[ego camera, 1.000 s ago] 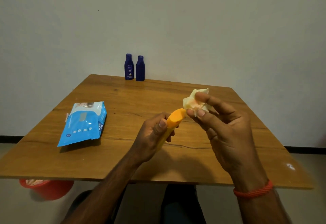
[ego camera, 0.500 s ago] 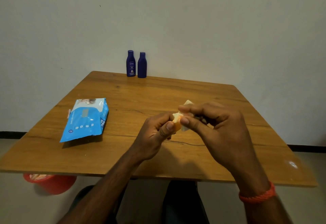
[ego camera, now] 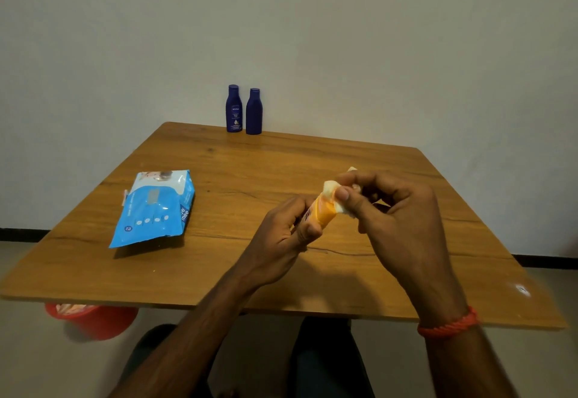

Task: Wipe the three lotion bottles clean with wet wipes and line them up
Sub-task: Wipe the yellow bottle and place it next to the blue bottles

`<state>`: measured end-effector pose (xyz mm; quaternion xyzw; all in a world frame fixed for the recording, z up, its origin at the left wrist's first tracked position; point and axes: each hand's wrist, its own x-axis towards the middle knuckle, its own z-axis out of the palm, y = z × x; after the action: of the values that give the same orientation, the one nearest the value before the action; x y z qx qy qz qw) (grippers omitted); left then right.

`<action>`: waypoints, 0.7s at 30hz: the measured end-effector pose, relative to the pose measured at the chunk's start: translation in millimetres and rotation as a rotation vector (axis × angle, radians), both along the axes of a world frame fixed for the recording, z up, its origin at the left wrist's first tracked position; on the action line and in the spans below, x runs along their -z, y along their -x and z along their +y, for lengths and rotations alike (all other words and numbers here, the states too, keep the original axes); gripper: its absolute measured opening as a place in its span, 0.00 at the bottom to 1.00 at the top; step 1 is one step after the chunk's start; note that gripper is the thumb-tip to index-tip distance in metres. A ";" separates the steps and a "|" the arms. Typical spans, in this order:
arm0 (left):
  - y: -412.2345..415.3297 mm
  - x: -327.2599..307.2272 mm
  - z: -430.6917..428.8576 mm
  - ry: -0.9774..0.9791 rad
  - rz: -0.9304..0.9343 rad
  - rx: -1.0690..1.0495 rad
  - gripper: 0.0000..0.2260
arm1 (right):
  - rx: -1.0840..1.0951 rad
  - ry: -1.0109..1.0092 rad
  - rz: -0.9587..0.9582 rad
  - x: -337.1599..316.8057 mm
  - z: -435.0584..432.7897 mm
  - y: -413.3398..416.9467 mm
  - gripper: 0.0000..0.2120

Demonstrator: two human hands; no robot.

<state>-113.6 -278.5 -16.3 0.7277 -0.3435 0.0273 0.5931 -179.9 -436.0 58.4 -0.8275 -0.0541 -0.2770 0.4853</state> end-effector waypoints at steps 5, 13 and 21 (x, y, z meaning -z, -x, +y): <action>7.4 0.9 -8.5 0.014 0.176 0.031 0.33 | 0.064 -0.144 -0.027 11.5 0.4 -6.2 0.11; 25.4 1.9 -22.3 0.417 0.607 0.090 0.26 | 0.097 -0.176 -0.139 18.7 6.1 -8.3 0.08; 27.2 5.0 -23.0 0.478 0.705 0.231 0.46 | 0.076 -0.083 -0.119 24.6 8.8 -13.5 0.09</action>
<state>-140.8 -301.5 -21.3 0.4919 -0.1832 -0.2105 0.8247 -166.4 -427.3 33.8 -0.7902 -0.0397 -0.3460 0.5042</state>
